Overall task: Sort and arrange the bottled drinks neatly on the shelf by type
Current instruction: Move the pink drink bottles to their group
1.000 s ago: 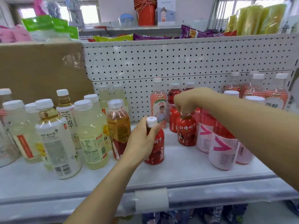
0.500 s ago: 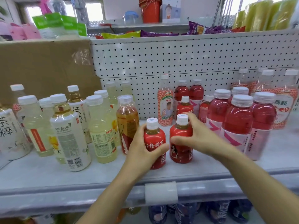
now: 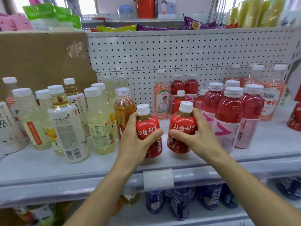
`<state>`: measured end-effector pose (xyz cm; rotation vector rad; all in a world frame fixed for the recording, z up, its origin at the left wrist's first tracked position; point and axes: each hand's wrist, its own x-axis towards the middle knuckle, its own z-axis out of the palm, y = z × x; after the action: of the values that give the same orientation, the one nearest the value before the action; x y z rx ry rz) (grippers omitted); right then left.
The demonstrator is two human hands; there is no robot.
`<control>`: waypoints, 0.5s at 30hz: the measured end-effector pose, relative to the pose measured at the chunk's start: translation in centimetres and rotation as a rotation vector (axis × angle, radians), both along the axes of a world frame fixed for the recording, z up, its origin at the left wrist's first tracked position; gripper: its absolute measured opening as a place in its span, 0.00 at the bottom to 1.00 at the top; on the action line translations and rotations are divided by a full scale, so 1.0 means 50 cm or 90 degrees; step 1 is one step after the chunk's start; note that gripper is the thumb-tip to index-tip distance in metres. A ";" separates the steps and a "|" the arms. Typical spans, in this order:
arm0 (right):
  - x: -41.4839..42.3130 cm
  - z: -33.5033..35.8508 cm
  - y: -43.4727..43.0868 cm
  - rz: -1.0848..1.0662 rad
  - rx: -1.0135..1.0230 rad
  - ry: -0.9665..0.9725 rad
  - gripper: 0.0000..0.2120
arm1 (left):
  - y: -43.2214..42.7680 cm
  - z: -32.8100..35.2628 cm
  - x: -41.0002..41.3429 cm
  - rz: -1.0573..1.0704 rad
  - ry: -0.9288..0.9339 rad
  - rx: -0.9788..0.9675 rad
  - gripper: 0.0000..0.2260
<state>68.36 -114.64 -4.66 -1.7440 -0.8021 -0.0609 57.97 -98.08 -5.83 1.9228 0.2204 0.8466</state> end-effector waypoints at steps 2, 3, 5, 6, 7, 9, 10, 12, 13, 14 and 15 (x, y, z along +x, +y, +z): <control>-0.027 0.006 -0.010 0.003 0.006 -0.015 0.33 | -0.015 0.004 -0.027 -0.003 -0.005 -0.002 0.34; -0.042 0.009 -0.015 0.003 0.009 -0.021 0.33 | -0.022 0.004 -0.042 -0.003 -0.004 -0.004 0.34; -0.073 0.012 -0.025 0.004 0.018 -0.029 0.32 | -0.034 0.000 -0.072 -0.006 -0.006 -0.015 0.34; -0.090 0.012 -0.029 0.004 0.019 -0.035 0.32 | -0.038 -0.003 -0.088 -0.008 -0.007 -0.021 0.35; -0.108 0.013 -0.034 0.003 0.016 -0.042 0.32 | -0.042 -0.006 -0.105 -0.010 -0.004 -0.025 0.35; -0.144 0.012 -0.041 0.006 0.008 -0.054 0.32 | -0.044 -0.011 -0.140 -0.022 0.006 -0.028 0.35; -0.162 0.011 -0.043 0.009 0.006 -0.056 0.32 | -0.045 -0.013 -0.158 -0.029 0.011 -0.026 0.35; -0.200 0.007 -0.049 0.013 0.013 -0.052 0.31 | -0.047 -0.015 -0.196 -0.032 0.017 -0.023 0.36; -0.220 0.005 -0.052 0.013 0.018 -0.047 0.31 | -0.049 -0.016 -0.217 -0.029 0.017 -0.025 0.36; -0.239 0.002 -0.055 0.013 0.021 -0.045 0.31 | -0.051 -0.017 -0.238 -0.026 0.015 -0.028 0.36; -0.259 -0.001 -0.057 0.013 0.021 -0.044 0.31 | -0.053 -0.018 -0.260 -0.025 0.012 -0.032 0.35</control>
<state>55.42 -117.47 -4.70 -1.7094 -0.8647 -0.1213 44.99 -100.72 -6.75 1.8822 0.2126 0.7899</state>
